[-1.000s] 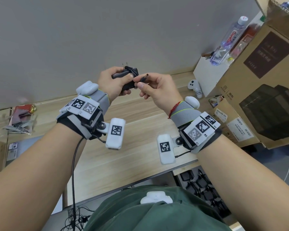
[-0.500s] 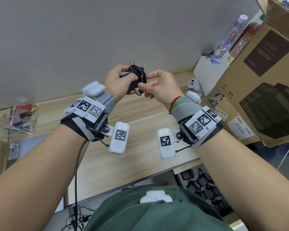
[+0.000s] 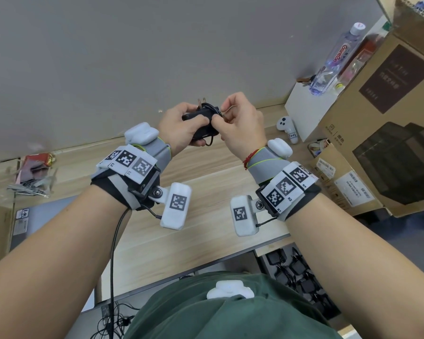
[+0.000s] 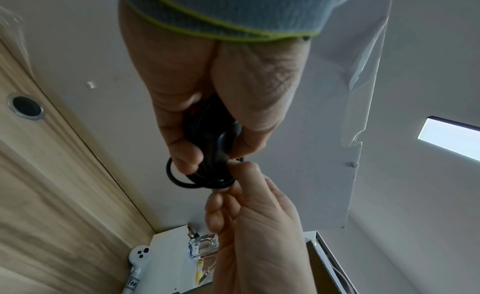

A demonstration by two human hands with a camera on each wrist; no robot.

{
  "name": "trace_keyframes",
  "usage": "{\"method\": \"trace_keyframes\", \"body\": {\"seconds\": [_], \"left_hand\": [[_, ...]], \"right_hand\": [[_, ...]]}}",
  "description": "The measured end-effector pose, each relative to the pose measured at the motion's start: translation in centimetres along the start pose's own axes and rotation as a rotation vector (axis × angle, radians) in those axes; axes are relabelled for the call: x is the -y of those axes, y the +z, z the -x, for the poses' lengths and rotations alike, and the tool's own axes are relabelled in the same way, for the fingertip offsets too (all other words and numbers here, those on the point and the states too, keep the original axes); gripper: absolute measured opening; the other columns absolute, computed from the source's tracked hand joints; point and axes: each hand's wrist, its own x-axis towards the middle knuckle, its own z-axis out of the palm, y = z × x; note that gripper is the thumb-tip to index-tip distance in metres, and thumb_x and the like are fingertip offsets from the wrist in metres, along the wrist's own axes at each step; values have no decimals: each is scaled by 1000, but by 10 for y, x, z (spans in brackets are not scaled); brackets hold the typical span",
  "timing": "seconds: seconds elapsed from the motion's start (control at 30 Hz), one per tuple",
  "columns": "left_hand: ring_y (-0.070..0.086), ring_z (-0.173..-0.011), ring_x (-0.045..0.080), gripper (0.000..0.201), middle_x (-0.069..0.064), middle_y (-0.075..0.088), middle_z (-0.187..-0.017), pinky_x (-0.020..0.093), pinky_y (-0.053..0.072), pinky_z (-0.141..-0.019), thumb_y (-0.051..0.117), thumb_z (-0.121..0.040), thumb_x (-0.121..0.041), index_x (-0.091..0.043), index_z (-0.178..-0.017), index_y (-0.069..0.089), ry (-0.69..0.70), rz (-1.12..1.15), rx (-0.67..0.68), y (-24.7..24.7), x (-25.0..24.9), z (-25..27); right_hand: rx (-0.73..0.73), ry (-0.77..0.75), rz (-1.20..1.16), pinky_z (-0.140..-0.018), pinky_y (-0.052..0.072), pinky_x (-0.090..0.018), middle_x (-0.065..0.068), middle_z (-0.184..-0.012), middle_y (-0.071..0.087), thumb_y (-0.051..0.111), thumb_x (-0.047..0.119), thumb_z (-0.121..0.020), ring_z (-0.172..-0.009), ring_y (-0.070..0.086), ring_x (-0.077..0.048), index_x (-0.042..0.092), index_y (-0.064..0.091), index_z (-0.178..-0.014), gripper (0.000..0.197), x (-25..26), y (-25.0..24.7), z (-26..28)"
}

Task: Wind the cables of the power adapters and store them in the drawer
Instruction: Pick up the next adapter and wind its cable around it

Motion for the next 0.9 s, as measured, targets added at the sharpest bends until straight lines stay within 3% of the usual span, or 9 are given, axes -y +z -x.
{"method": "trace_keyframes", "body": {"seconds": [0.07, 0.2, 0.33, 0.5, 0.63, 0.7, 0.77, 0.83, 0.9], "left_hand": [[63, -58, 22, 17, 19, 58, -106, 25, 56, -50, 62, -91, -8, -10, -107, 59, -15, 10, 1, 1, 0, 1], [61, -50, 20, 24, 21, 60, -102, 24, 51, -46, 61, -88, -10, -4, -111, 64, -49, 47, -74, -2, 0, -2], [60, -56, 22, 19, 18, 60, -99, 24, 51, -45, 61, -87, -10, -6, -105, 65, -44, 65, -101, -8, -2, -4], [59, -46, 24, 29, 21, 59, -97, 23, 49, -42, 60, -88, -10, -4, -115, 61, -46, 5, -42, -4, -3, 0], [58, -46, 25, 20, 18, 62, -88, 23, 47, -42, 59, -87, -12, -5, -106, 64, -54, 30, -42, -4, -5, 2], [57, -45, 25, 11, 15, 64, -77, 23, 44, -41, 59, -85, -13, -8, -92, 66, -68, 48, -56, -8, -8, 2], [55, -42, 24, 8, 11, 63, -64, 22, 40, -40, 59, -82, -16, -10, -81, 65, -88, 88, -53, -13, -10, 2], [52, -40, 23, 13, 8, 62, -57, 21, 36, -38, 59, -87, -20, -9, -79, 63, -116, 155, -35, -16, -13, 3], [50, -39, 21, 26, 9, 64, -63, 19, 34, -37, 62, -90, -35, -10, -84, 65, -131, 188, 3, -18, -13, 5]], "right_hand": [[18, -53, 39, -63, 43, -19, -6, -65, 63, 65, 23, -76, -60, 54, -13, 24, 49, -87, 19, 0, -2, 1], [80, -68, -6, -66, 55, -36, 0, -66, 66, 71, 30, -82, -59, 63, -17, 23, 61, -95, 18, 0, -2, 3], [135, -97, 4, -67, 50, -19, 8, -70, 64, 77, 27, -78, -57, 58, -3, 21, 63, -104, 30, -1, -4, 5], [65, -105, -2, -67, 46, -27, 1, -63, 63, 68, 18, -75, -57, 52, -8, 19, 54, -106, 34, -1, -4, 3], [95, -99, -32, -64, 46, -25, 7, -63, 59, 71, 22, -80, -55, 50, -4, 21, 63, -99, 21, -3, -7, 0], [148, -93, -117, -62, 52, -28, 7, -70, 60, 72, 23, -84, -59, 54, -7, 20, 66, -100, 18, -6, -10, -2], [224, -90, -240, -65, 57, -30, -5, -89, 64, 69, 17, -89, -66, 60, -8, 19, 66, -102, 14, -9, -13, -4], [271, -96, -315, -74, 58, -29, -21, -111, 61, 67, 11, -90, -76, 64, -8, 20, 66, -100, 14, -10, -15, -6], [292, -103, -361, -79, 54, -24, -20, -116, 60, 68, 7, -89, -83, 66, -6, 21, 64, -96, 16, -11, -18, -6]]}}
